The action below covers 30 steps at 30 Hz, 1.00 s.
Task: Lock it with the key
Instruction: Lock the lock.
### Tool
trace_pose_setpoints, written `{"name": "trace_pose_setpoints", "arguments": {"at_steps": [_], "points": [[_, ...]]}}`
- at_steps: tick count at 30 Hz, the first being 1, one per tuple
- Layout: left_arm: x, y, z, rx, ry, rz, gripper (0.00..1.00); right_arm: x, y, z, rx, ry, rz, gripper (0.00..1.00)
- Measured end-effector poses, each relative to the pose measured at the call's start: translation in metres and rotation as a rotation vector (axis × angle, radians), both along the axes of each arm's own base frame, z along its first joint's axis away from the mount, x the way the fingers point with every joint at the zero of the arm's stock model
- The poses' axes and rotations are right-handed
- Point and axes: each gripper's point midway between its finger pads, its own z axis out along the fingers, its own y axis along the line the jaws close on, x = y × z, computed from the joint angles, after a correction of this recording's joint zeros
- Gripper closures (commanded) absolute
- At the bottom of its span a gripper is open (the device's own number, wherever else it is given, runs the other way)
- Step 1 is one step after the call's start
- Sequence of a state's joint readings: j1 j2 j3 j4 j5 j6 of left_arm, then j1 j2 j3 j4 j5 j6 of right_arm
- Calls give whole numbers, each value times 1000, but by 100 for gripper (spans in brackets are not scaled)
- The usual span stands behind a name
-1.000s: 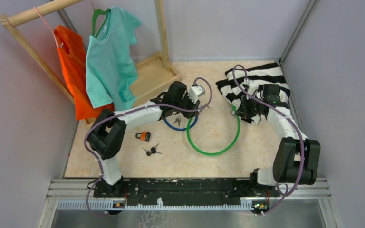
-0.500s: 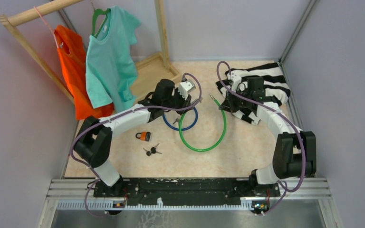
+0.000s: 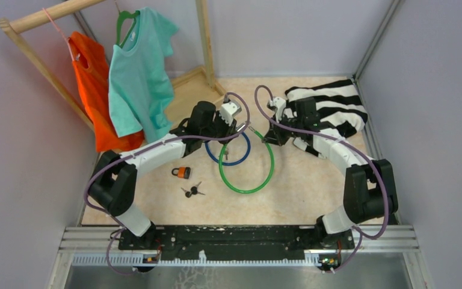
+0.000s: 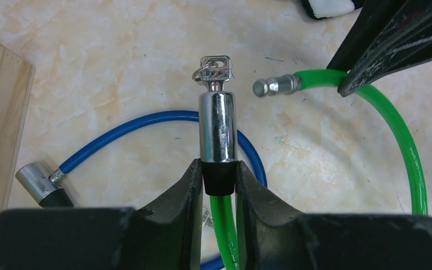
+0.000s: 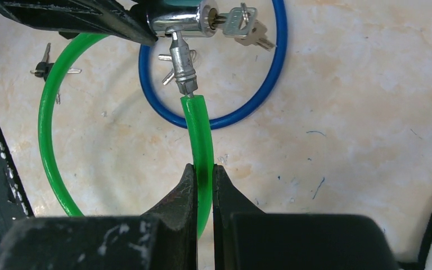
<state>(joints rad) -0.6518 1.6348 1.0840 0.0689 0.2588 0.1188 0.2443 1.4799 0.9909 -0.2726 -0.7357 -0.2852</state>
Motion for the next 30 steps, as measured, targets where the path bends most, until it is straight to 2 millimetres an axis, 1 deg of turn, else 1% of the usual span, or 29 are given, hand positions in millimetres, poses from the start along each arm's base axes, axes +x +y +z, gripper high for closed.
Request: {"name": "trace_pose_setpoints", "arguments": {"at_steps": [7,11,21,30], "points": [[2,1,1,-6,3,16,100,-6,15,-12,-11,19,50,100],[2,2,1,-8,7,20,100,-8,20,-17,-13,26,65,100],[2,3,1,-11,12,24,100,-9,23,-17,-14,23,74,100],[3,4,1,-18,19,31,100,-8,22,-23,-29,24,78,100]]}}
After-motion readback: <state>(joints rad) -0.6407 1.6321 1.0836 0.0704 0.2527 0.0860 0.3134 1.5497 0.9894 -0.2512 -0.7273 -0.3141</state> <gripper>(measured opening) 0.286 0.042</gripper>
